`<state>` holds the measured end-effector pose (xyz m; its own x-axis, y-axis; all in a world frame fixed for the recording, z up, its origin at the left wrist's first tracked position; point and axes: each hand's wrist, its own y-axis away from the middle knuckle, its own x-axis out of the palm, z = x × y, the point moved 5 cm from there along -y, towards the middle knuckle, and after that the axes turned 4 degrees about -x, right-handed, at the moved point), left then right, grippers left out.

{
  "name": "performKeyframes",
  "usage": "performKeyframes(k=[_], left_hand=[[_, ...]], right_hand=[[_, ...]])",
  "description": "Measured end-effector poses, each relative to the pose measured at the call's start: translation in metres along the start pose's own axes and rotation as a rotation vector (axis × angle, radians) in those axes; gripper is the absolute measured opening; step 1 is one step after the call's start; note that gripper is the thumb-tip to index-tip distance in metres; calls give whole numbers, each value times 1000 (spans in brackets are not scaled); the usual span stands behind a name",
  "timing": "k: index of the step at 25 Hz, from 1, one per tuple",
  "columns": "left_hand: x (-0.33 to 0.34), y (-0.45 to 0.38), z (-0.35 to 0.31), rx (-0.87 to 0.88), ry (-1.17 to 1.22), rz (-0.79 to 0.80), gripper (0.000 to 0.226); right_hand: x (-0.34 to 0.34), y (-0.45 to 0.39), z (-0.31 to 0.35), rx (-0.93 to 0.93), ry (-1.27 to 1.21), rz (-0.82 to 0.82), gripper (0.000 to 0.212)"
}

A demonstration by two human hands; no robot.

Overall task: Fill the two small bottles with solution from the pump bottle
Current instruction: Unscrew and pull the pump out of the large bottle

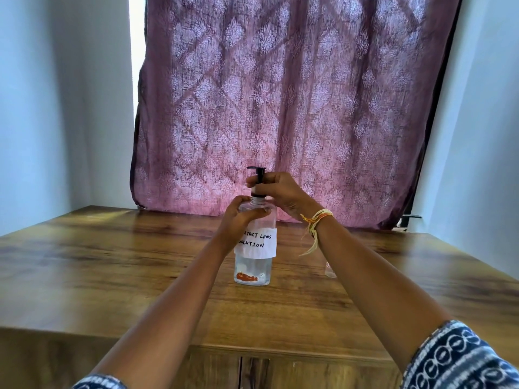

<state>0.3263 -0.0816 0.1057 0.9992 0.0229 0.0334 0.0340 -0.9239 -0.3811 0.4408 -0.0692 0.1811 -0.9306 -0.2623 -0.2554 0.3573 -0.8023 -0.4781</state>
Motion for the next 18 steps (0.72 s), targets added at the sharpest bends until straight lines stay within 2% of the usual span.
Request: performKeyframes(k=[4,6,10,15,18], left_hand=[[1,1,-1,-4,1,18,50],[0,1,0,-13,-12,-4,44],[0,-1,0,-25,9,-20,37],[3,2,-3,-18,-5,15,61],[2,3,-4,-29,-15,-17,62]], right_hand=[[-9,4,5,-28,246,-88,41],[-12,6,3,0,173,-110,40],[0,6,2,57,-111,-12,30],[-4,8,8,13,210,-89,42],[-8,8,6,33,117,-118,33]])
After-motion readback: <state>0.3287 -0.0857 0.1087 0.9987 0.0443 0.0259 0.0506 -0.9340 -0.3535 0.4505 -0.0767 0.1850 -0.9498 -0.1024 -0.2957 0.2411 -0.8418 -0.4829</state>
